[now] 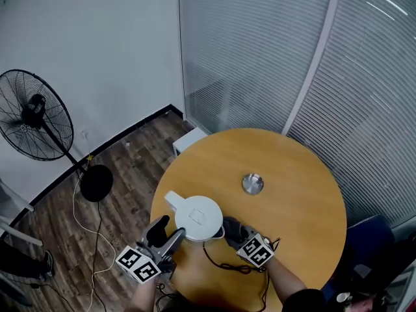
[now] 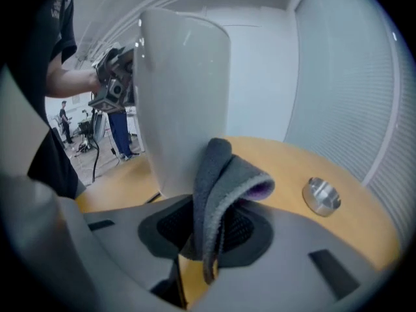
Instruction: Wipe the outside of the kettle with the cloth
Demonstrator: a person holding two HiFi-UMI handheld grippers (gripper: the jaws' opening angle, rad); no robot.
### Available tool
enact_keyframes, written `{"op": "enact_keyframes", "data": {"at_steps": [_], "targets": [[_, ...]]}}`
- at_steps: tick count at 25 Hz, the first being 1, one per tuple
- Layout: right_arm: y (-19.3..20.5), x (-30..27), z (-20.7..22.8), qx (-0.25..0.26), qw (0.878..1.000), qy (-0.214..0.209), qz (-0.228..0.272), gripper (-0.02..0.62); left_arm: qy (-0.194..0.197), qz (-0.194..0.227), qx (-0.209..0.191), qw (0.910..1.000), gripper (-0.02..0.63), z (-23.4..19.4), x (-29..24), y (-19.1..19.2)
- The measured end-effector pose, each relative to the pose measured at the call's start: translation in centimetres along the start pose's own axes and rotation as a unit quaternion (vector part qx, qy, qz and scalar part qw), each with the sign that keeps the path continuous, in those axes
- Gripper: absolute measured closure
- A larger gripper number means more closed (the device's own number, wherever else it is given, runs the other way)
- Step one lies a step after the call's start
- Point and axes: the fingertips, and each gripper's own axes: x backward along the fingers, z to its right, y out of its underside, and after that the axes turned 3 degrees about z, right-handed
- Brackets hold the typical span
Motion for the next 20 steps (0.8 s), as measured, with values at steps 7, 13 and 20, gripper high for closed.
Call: {"op": "enact_keyframes", "data": {"at_steps": [7, 13, 20], "targets": [[0.1, 4.1, -4.1, -0.098, 0.993, 0.022, 0.058, 0.497, -0.031, -0.008, -0.015, 0.9994, 0.316, 1.6, 3.0, 2.1], [-0.9, 7.3, -5.8, -0.176, 0.976, 0.037, 0.121, 0.497, -0.051, -0.028, -0.030, 0.9979, 0.398, 3.6, 5.4, 4.6], [-2.5, 11.2, -8.0, -0.228, 0.956, 0.023, 0.183, 0.497, -0.069, -0.034, -0.065, 0.9949, 0.510, 6.1, 7.2, 6.9]]}}
